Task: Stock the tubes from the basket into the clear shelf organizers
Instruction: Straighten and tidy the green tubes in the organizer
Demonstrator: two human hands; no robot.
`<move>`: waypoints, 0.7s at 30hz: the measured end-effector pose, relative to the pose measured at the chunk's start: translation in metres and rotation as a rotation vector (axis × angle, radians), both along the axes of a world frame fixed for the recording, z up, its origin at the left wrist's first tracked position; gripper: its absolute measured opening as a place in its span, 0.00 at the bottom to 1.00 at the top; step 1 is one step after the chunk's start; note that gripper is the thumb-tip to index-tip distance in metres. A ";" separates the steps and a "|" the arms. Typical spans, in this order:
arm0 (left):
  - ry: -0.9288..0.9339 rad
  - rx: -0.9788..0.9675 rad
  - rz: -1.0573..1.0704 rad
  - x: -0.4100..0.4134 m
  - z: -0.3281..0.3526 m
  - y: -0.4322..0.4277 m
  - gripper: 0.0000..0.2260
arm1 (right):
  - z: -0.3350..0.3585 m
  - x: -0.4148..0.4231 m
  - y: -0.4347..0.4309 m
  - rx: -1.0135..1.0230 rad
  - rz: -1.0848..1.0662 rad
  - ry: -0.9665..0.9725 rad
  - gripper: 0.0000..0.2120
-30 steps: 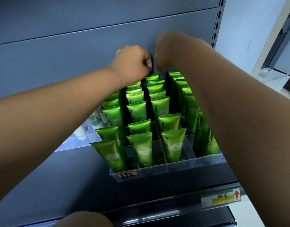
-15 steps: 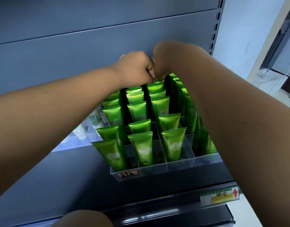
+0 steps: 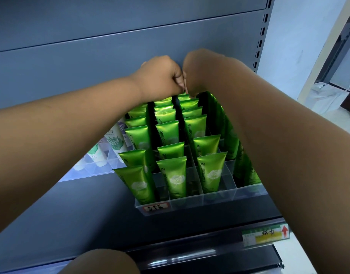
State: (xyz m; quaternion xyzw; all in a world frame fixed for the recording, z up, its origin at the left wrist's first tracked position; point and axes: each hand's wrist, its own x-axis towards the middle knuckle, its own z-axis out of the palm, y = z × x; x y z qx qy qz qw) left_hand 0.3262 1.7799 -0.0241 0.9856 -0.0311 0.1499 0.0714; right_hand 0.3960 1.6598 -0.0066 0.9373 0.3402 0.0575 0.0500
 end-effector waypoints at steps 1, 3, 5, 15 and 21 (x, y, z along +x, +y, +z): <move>0.012 -0.005 -0.001 0.000 0.002 -0.001 0.13 | 0.000 0.001 0.000 -0.009 0.000 0.001 0.22; 0.059 -0.005 0.008 -0.002 0.002 -0.005 0.11 | 0.001 0.002 -0.001 -0.029 -0.002 0.000 0.21; 0.079 0.004 0.019 -0.004 0.000 -0.007 0.11 | 0.002 0.003 -0.003 -0.047 -0.005 0.003 0.20; 0.028 0.061 0.002 0.001 -0.004 -0.014 0.08 | 0.005 0.001 -0.014 -0.048 0.029 -0.017 0.18; 0.048 0.080 0.031 0.002 -0.002 -0.016 0.08 | 0.003 0.002 -0.014 -0.079 0.051 -0.024 0.19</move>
